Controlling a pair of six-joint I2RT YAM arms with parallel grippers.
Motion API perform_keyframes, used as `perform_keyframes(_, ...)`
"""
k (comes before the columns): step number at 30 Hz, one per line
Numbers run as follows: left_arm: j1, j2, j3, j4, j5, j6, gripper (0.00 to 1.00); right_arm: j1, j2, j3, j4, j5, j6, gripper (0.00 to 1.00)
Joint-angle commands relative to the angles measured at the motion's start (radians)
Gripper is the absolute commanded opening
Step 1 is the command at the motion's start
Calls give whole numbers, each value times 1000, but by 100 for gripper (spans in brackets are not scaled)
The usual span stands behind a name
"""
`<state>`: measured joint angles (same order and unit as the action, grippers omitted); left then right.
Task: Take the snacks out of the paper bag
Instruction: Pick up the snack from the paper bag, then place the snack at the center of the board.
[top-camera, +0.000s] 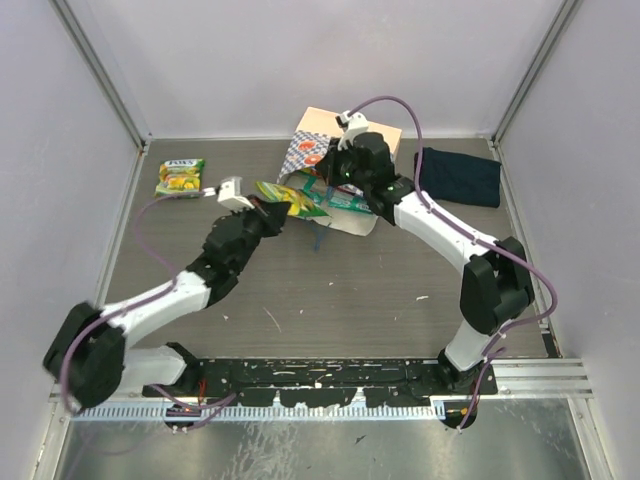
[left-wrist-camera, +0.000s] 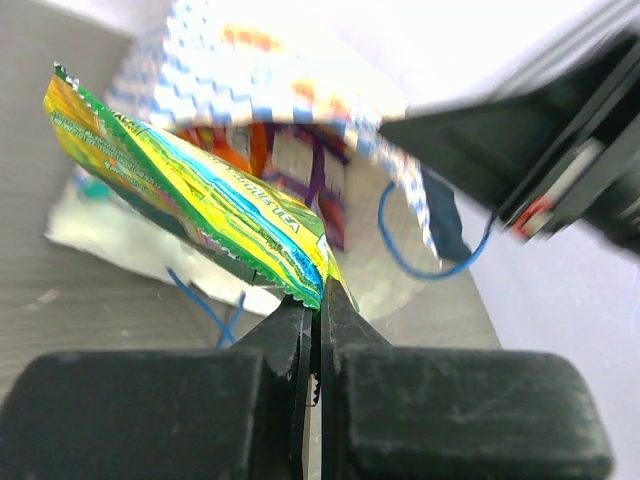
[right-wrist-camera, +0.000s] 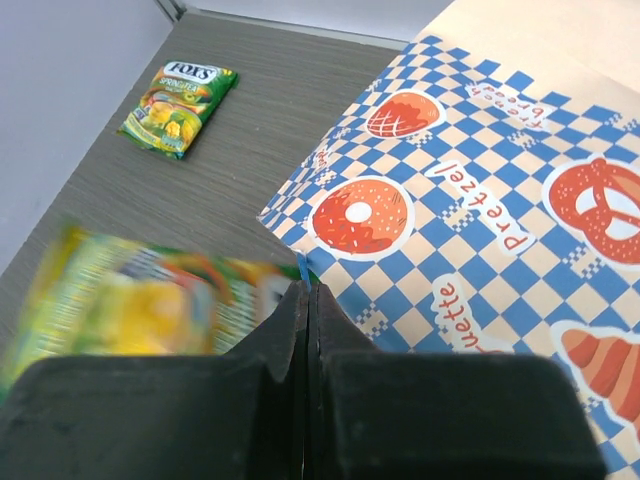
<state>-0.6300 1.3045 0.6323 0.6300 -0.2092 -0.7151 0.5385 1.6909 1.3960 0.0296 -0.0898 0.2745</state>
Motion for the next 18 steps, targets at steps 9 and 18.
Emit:
perform_keyframes(9,76,-558,17,-442,-505,178,0,-13,-175,-119,85,82,8,1)
perform_keyframes(18,388,-221,176,-356,-238,91,0,-17,-138,-124,112,32,24,1)
